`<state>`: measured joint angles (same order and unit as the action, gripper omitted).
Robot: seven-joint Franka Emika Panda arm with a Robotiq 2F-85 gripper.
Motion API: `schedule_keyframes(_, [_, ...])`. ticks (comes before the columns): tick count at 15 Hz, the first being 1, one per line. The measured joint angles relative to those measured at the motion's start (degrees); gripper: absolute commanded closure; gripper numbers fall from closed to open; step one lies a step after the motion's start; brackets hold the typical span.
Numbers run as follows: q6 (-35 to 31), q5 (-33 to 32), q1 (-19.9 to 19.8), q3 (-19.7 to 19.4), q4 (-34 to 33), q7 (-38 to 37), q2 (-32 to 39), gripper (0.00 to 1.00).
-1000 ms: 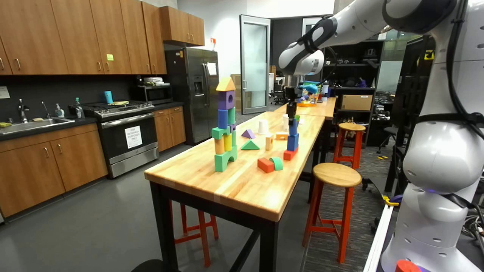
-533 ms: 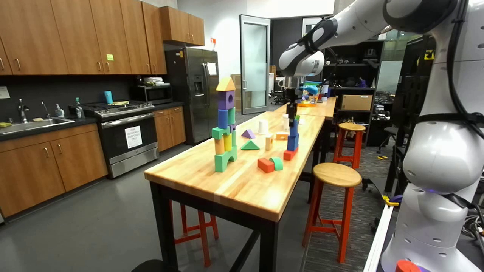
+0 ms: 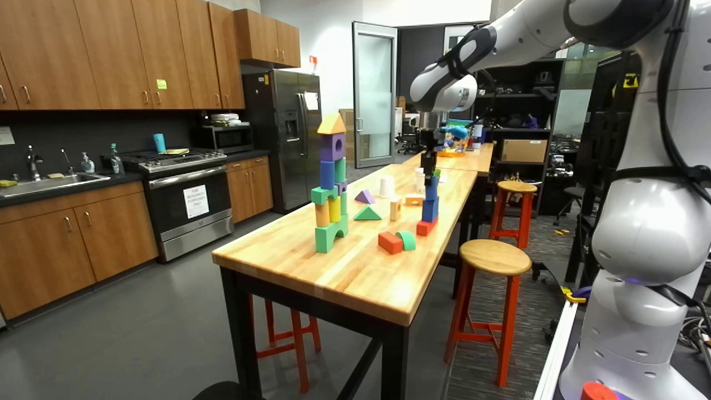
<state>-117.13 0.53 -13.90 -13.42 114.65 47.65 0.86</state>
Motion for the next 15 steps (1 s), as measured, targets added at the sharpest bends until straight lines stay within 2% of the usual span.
schedule_keyframes(6, [-0.1, 3.0, -0.3, -0.2, 0.3, 0.0, -1.2, 0.83])
schedule_keyframes(15, [-2.9, 3.2, -0.5, -0.5, 1.7, -0.5, -1.4, 0.83])
